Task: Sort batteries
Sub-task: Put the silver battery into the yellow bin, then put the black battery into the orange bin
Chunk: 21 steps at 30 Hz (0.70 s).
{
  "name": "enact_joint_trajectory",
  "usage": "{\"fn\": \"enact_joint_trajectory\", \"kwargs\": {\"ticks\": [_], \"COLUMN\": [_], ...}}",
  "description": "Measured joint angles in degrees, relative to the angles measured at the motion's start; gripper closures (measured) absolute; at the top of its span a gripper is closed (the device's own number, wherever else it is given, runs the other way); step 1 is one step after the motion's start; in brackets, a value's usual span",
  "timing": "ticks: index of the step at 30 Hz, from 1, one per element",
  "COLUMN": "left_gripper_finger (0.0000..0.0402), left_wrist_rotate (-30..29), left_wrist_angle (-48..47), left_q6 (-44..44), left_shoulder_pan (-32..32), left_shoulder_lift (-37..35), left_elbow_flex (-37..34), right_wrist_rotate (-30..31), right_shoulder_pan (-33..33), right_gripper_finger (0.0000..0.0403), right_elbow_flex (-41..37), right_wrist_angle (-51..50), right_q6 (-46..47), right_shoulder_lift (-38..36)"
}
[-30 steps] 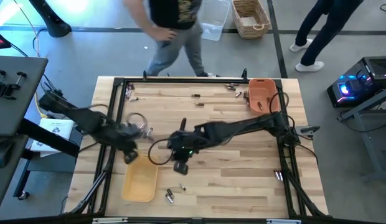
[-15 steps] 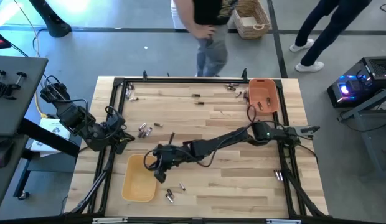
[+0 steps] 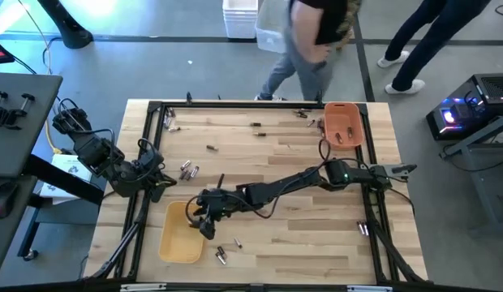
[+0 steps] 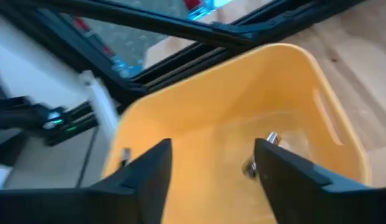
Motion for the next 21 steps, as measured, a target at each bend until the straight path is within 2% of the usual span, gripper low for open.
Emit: {"fn": "enact_joint_trajectory", "kwargs": {"ticks": [2, 5, 8, 11, 15, 19, 21], "left_gripper_finger": [0.0401, 0.0401, 0.0401, 0.0401, 0.0401, 0.0401, 0.0399], "left_wrist_rotate": [0.00, 1.69, 5.27, 9.05, 10.05, 17.37, 21.06], "left_wrist_angle": [-0.24, -1.75, -6.45, -8.46, -5.82, -2.98, -2.21], "left_q6": [0.00, 0.39, 6.50, 17.01, 31.82, 44.81, 49.46], "left_shoulder_pan": [0.08, 1.70, 6.76, 14.37, 27.81, 42.29, 47.33], "left_shoulder_lift": [-0.21, -0.08, 1.81, 4.45, 9.13, 16.33, 19.90], "left_elbow_flex": [0.00, 0.00, 0.00, -0.09, -0.08, -0.28, -0.27], "right_wrist_rotate": [-1.96, -1.77, 3.98, 9.73, 14.16, 18.41, 18.59], "right_shoulder_pan": [-0.86, -1.96, -2.88, -4.26, -7.34, -10.23, -11.88], "right_gripper_finger": [0.0149, 0.0143, 0.0147, 0.0151, 0.0151, 0.0151, 0.0151], "right_elbow_flex": [0.00, -0.02, -0.02, 0.22, 0.00, 0.02, -0.02], "right_wrist_angle": [-0.28, -4.88, -14.71, -24.79, -36.32, -45.76, -49.72], "right_q6": [0.76, -0.94, -8.88, -13.54, -13.87, -14.95, -16.50], "right_shoulder_lift": [-1.29, -4.94, -11.93, -19.10, -25.76, -31.74, -33.35]}}
